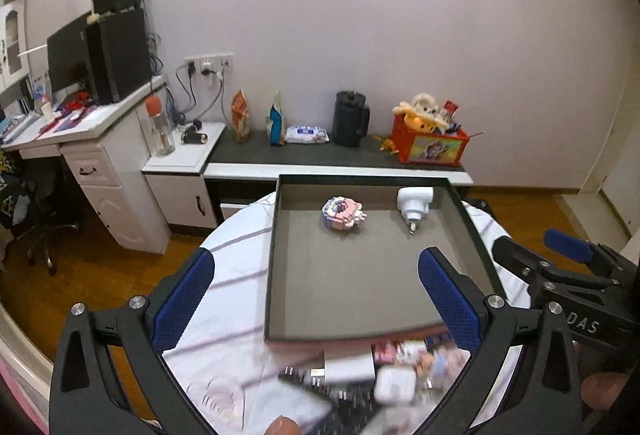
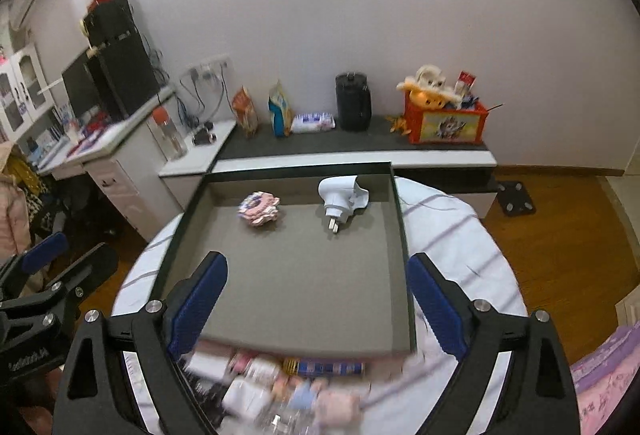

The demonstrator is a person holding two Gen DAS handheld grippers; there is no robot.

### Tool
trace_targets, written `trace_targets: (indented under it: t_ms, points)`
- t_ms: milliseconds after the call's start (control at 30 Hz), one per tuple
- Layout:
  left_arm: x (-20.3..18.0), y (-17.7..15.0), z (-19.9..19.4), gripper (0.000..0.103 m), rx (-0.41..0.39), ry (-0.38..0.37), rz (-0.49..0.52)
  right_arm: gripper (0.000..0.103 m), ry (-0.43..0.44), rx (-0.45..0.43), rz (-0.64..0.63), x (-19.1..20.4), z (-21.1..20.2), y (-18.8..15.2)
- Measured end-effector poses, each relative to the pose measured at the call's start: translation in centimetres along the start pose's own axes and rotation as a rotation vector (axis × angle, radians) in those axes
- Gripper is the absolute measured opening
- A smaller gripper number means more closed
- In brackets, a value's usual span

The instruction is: Organize rigid objects

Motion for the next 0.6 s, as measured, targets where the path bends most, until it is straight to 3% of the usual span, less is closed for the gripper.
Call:
trace_targets:
  t_ms: [333,600]
  points:
    - [2.2,-3.9,-7.8,0.103,-0.068,-0.021,-0.060,0.093,-0.017,-0.077,-0.041,1.1,-9.1,-5.0]
    - [2.6,-8.1,-7.8,0.103,-0.031,0.000,-0.045,0.093,-0.026,-0.028,-0.016,-0.5,-9.6,-9.6]
Point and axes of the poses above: each gripper's, at about its wrist camera, not at the fingertips, and z roughly the way its jaws point, x to its left, y to its top, the point moved 10 cm from there along z, roughly the way its jaws point, and after that the axes turned 6 degrees about -z, right-handed, at the moved point
